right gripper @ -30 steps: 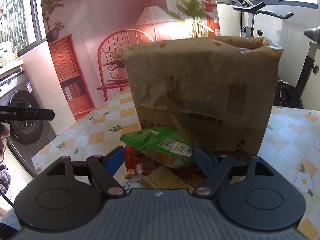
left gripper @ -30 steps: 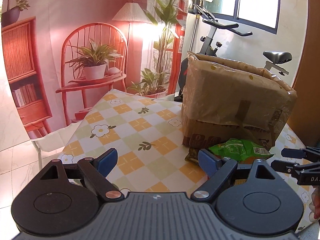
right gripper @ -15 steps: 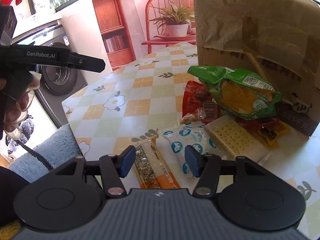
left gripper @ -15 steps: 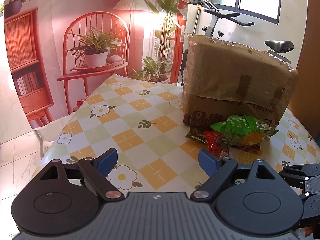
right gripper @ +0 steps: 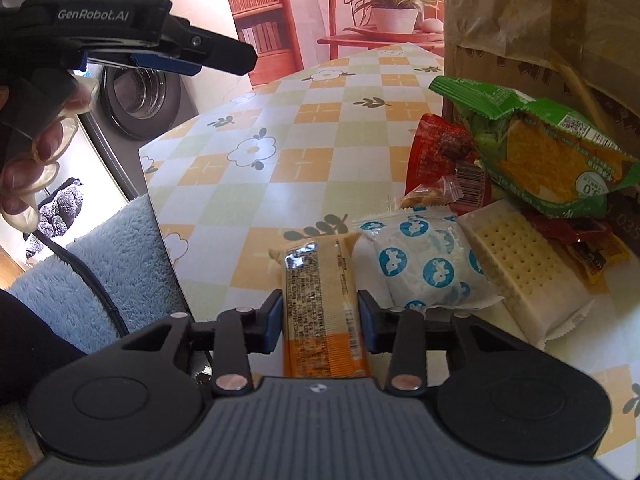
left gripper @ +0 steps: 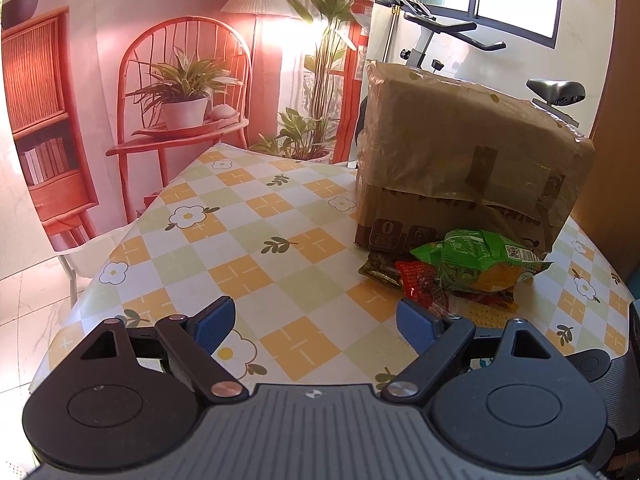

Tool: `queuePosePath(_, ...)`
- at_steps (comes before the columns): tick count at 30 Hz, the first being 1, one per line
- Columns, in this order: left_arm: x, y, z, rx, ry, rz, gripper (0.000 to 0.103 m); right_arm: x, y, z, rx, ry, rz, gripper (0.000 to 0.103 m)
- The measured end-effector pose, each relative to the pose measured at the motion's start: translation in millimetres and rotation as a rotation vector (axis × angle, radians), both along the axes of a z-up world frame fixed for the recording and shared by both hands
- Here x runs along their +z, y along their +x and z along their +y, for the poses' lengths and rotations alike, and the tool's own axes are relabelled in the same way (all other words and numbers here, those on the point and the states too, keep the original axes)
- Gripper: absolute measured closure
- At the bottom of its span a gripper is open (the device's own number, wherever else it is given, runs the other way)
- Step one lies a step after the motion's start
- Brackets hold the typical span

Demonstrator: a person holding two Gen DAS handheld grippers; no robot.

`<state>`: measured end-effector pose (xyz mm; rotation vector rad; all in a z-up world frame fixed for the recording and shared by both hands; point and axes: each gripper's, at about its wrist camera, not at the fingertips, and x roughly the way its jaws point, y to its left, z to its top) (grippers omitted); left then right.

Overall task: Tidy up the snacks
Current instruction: 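Grasp the long wrapped biscuit bar with the right gripper while the left moves toward the blue-dotted packet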

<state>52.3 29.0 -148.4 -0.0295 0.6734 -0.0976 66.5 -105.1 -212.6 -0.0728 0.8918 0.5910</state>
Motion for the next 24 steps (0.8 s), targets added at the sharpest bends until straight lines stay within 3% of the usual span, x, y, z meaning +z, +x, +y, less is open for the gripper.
queuePosePath(4, 1, 3, 1, 0.005, -0.021, 0.005, 0.014, 17, -7, -12, -0.019, 0.034, -0.080, 0.065)
queuePosePath(8, 1, 6, -3, 0.004, -0.049, 0.013, 0.015, 39, -7, -39, -0.096, 0.113, -0.167, 0.065)
queuePosePath(11, -1, 9, -9, -0.009, -0.066, 0.027, 0.015, 51, -7, -61, -0.163, 0.114, -0.219, 0.065)
queuePosePath(24, -34, 27, -83, -0.107, -0.080, 0.164, 0.015, 23, -11, -142, -0.402, 0.054, -0.200, 0.065)
